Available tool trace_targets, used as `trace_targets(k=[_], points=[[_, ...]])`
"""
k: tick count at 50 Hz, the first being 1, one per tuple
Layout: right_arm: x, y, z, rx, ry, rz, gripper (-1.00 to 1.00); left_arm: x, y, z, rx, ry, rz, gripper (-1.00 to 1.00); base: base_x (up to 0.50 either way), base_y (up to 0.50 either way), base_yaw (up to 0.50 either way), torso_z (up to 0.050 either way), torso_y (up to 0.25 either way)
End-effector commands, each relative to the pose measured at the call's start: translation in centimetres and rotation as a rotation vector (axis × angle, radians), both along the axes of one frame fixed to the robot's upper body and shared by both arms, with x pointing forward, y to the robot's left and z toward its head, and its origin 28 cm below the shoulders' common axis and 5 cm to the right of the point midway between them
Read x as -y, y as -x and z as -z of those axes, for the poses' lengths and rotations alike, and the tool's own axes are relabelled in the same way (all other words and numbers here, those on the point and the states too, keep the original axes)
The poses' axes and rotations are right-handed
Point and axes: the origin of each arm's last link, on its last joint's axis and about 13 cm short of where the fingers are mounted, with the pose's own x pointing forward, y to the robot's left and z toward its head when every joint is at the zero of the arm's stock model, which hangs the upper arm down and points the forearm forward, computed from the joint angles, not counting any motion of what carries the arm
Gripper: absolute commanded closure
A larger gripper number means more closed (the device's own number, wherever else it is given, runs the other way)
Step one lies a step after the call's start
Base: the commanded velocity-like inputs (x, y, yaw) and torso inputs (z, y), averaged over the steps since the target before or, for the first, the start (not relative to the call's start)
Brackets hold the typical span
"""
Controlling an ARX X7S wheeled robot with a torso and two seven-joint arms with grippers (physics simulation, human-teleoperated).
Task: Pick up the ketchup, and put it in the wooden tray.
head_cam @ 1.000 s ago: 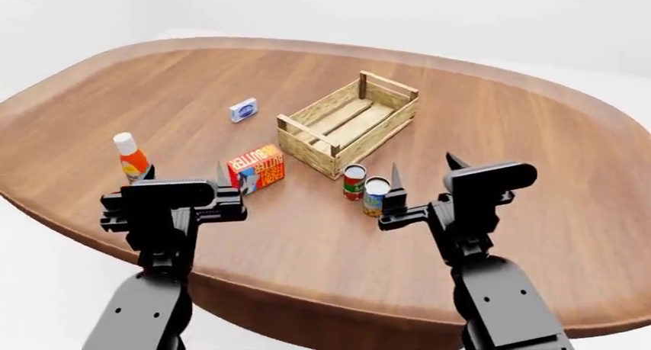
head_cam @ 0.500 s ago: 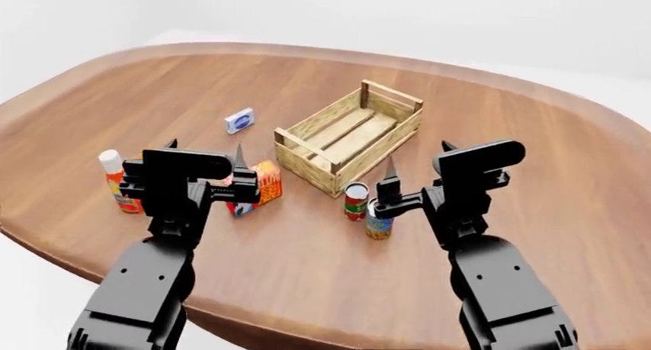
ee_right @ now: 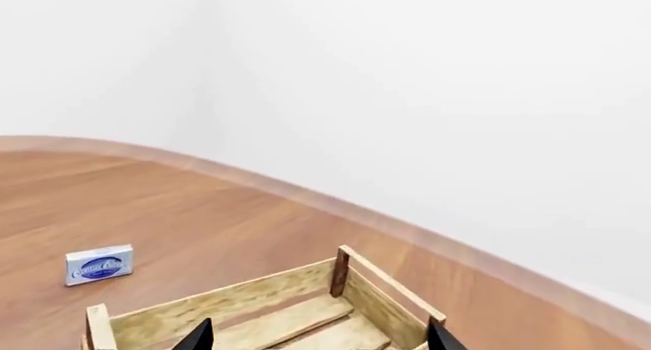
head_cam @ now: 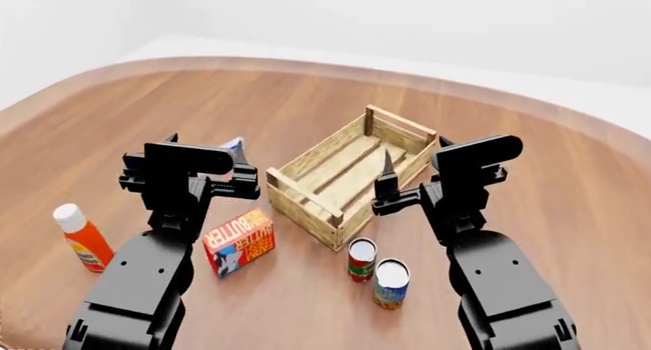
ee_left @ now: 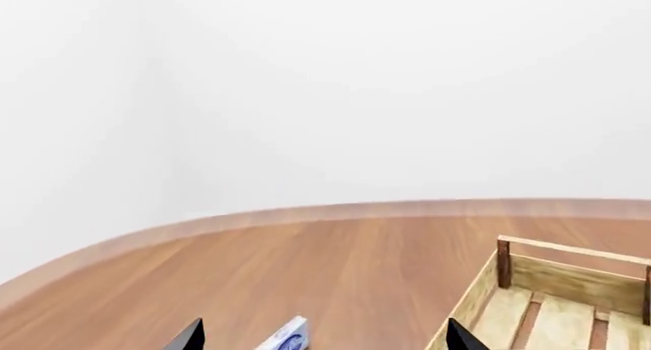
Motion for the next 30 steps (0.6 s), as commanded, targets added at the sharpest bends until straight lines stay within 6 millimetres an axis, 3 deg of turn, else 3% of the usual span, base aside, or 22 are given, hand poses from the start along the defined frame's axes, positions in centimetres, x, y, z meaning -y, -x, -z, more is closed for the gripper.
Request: trace_targets(k=[1,30], points=[[0.05,0.1,-0.06,0.004,-0.004,-0.002,-1.0,-0.02,-0.02,-0.04,0.004,-0.005,-0.001,-1.0,0.47,0.14,0.0,0.0,0.0],[0.16,0.5,0.06,0.017,0.002,0.008,-1.0,-0.07,0.11,0.11,0.003,-0.01,-0.003,-1.0,0.43,0.13,0.0,0.0,0.001]])
